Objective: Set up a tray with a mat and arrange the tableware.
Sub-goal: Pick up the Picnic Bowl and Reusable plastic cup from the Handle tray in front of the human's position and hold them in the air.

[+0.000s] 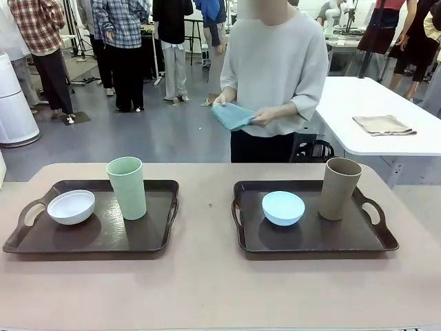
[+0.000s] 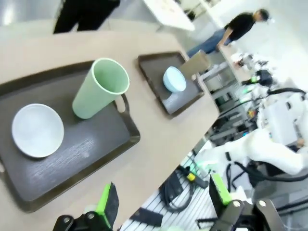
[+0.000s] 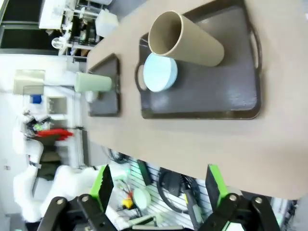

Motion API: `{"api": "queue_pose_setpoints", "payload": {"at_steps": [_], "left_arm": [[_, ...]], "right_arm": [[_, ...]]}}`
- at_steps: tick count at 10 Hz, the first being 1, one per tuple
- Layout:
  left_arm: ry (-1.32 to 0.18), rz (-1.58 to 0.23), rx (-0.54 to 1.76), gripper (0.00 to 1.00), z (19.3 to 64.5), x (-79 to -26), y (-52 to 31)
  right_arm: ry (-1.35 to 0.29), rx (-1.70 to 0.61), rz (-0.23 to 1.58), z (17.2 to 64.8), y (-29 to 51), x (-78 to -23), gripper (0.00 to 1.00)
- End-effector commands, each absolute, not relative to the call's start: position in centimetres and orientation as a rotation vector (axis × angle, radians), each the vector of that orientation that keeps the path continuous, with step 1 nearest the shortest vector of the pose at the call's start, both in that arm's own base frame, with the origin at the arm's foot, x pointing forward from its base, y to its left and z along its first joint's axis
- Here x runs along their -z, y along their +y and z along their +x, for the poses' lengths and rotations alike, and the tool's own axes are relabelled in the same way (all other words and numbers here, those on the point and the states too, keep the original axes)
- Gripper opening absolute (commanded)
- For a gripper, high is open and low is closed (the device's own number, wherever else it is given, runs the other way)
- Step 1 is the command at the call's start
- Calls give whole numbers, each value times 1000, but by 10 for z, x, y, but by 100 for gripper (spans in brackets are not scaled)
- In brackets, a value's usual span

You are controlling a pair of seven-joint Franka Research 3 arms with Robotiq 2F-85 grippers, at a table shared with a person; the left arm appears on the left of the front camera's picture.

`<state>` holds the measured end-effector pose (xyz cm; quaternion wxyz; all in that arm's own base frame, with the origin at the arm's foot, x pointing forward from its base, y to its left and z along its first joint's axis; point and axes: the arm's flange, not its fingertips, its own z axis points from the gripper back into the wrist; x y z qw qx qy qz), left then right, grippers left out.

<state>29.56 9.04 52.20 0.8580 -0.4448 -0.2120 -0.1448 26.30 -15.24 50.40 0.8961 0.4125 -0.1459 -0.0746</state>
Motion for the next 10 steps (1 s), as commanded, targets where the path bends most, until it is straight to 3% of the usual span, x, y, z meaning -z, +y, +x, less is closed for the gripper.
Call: {"api": "queue_pose_setpoints", "payload": {"at_steps": [1,5,10], "left_arm": [[-465,-1002,246,100,294,-511,105],[-354,-1012,140,100,292,-501,130],[-347,-1009,129,100,292,-494,129]], "right_arm": [[-337,153,958,256,-173,-499,100],[-357,141,1008,246,-183,-497,100],[-348,163,996,243,-180,-494,100]]}}
